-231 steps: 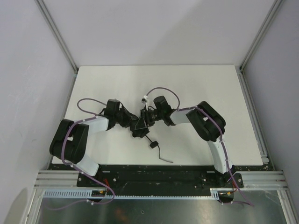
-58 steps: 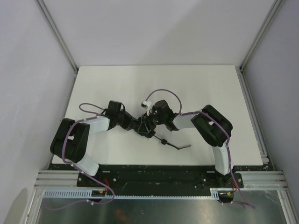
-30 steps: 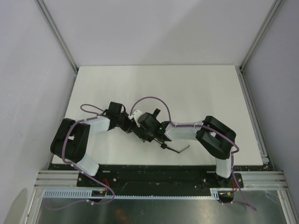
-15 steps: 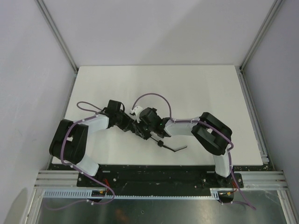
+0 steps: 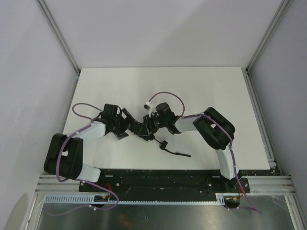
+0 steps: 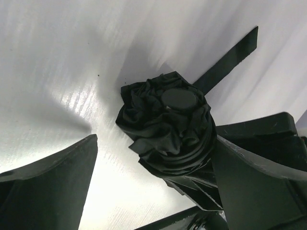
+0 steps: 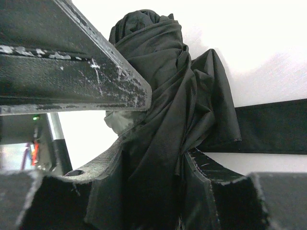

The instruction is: Put away the umbrella

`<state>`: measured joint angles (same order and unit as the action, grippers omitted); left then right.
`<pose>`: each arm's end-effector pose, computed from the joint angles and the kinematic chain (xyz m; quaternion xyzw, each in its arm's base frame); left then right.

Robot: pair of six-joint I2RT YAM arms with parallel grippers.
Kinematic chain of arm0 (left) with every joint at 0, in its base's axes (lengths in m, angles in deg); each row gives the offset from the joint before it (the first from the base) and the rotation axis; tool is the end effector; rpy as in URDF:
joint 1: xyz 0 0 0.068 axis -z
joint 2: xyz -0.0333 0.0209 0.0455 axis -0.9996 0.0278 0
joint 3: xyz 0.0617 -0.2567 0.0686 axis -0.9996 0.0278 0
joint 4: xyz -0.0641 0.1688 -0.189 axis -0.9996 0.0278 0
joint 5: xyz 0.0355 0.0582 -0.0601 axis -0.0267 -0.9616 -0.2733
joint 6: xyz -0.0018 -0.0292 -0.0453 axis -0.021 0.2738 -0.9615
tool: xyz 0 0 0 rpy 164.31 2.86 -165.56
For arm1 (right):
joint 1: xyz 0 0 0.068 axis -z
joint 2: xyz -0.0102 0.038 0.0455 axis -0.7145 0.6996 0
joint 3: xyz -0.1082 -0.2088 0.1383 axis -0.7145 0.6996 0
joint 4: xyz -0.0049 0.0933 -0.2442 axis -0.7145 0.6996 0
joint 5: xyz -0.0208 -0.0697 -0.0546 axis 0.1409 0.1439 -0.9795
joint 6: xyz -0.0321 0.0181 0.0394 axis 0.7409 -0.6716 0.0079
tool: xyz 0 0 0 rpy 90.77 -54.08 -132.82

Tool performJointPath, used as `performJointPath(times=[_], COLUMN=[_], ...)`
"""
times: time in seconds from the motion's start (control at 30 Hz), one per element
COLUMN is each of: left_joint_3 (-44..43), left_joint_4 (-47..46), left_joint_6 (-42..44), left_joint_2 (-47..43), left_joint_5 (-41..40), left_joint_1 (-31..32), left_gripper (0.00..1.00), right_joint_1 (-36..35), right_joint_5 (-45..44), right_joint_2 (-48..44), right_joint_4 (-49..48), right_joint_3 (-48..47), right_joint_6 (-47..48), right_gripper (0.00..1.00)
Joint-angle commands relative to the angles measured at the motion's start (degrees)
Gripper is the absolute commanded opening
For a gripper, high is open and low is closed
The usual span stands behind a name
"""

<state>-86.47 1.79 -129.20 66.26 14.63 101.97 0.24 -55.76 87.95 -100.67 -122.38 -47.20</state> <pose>0.2541 -0.0696 0.1650 -0.3079 0.8988 -0.2548 0.1802 0.2870 0.3175 0.1203 -0.2932 0.8042 0.4569 0.2419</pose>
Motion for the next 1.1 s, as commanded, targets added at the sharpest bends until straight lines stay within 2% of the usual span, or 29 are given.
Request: performJointPath(times=[0.0, 0.2, 0.33, 0.4, 0.5, 0.6, 0.67, 0.73, 0.83, 1.0, 1.07], left_joint_3=[2.2, 3.3, 5.5, 6.5, 7.2, 7.4, 7.5, 7.9, 8.5, 8.7, 8.4], left_joint_4=[-3.8, -7.0, -7.4, -7.4, -7.5, -7.4, -7.4, -7.3, -7.3, -5.4, -4.0], left_joint_6=[1.0, -0.3, -0.9, -1.0, -0.8, -0.4, -0.2, -0.3, -0.8, -1.9, -2.0], left_joint_2=[2.6, 8.5, 11.0, 12.6, 14.3, 14.0, 13.6, 13.3, 13.2, 12.9, 12.6], left_joint_5=[5.6, 6.4, 5.1, 4.7, 3.0, 0.9, 0.0, -0.4, 0.3, 0.1, -0.3], left_joint_1=[0.3, 2.0, 2.8, 2.9, 2.9, 2.9, 2.9, 2.9, 3.0, 3.2, 3.3], left_gripper=[0.99, 0.93, 0.8, 0.7, 0.45, 0.28, 0.1, 0.03, 0.0, 0.0, 0.0], right_joint_1=[0.9, 2.3, 3.6, 3.9, 4.0, 4.1, 4.0, 3.9, 3.8, 2.1, 0.9], right_joint_5=[5.3, 10.1, 12.8, 13.9, 14.9, 14.9, 14.4, 12.6, 8.5, -0.3, -3.9], right_joint_2=[7.7, 10.3, 11.5, 11.6, 11.2, 10.4, 9.7, 8.3, 4.7, -4.2, -7.4], right_joint_4=[10.4, 5.9, 3.0, 2.0, 1.4, 2.0, 2.6, 3.8, 5.9, 9.2, 10.1], right_joint_3=[4.6, 4.5, 4.5, 4.5, 4.5, 4.5, 4.6, 4.5, 4.5, 4.6, 4.5], right_joint_6=[-4.0, -7.6, -11.2, -12.3, -13.1, -12.6, -12.3, -11.3, -9.0, -2.1, 1.2], right_gripper=[0.0, 0.0, 0.0, 0.0, 0.0, 0.0, 0.0, 0.02, 0.18, 0.59, 0.71])
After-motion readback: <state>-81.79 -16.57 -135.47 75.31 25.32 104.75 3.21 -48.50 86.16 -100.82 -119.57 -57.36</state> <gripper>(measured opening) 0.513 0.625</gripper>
